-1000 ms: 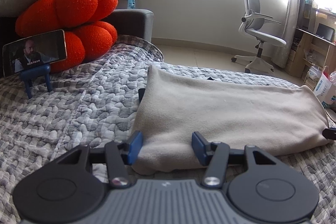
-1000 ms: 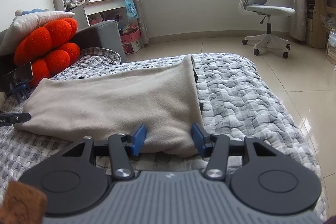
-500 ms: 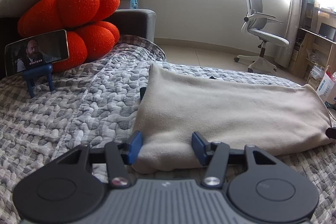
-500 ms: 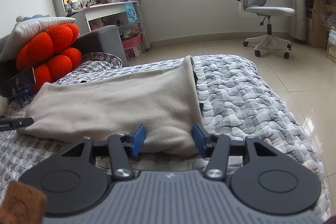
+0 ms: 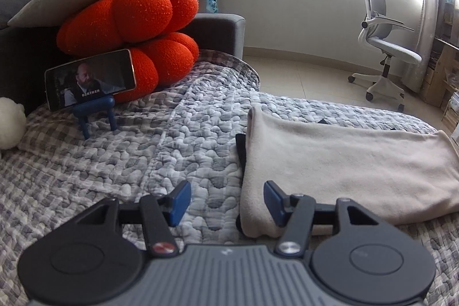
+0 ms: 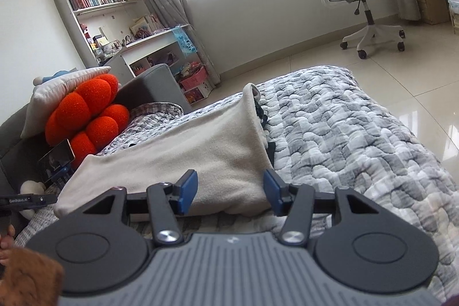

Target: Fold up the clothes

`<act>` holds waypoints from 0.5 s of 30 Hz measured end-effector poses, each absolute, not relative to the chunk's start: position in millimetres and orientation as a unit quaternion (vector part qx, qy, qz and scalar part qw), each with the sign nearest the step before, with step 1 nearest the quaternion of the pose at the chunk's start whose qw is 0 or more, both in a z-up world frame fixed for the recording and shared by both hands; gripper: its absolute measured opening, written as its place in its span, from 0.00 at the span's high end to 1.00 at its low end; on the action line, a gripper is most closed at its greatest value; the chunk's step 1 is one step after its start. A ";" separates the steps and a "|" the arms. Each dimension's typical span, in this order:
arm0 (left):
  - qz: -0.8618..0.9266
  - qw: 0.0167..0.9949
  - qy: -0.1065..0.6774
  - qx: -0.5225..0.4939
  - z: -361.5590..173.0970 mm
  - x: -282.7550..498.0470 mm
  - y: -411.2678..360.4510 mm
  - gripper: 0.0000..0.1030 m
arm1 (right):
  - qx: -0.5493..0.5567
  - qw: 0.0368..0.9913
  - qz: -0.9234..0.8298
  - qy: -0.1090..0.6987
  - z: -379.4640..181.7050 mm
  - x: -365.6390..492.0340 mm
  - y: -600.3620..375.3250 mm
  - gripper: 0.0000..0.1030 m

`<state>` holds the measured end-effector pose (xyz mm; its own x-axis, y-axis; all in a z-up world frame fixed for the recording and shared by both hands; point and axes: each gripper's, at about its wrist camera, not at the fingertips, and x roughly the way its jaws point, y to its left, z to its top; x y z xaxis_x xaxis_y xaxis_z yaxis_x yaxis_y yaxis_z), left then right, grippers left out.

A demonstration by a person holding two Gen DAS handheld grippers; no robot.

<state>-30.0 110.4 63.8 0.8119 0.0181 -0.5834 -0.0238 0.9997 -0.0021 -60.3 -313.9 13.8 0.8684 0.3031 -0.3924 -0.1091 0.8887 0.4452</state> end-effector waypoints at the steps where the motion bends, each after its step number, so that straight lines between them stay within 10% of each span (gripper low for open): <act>1: 0.003 0.953 0.302 -0.001 70.7 -29.6 104.2 0.43 | 0.214 0.944 0.093 0.235 13.3 -60.5 -315.1 0.37; 15: -0.033 0.939 0.342 -0.030 70.8 17.1 22.0 0.32 | 0.214 0.944 0.080 0.236 12.8 -60.7 -313.9 0.37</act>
<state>17.1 22.0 70.8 0.7641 -0.0817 -0.6399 0.0412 0.9961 -0.0779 -60.7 -313.9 12.8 0.8756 0.2518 -0.4121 -0.0491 0.8954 0.4426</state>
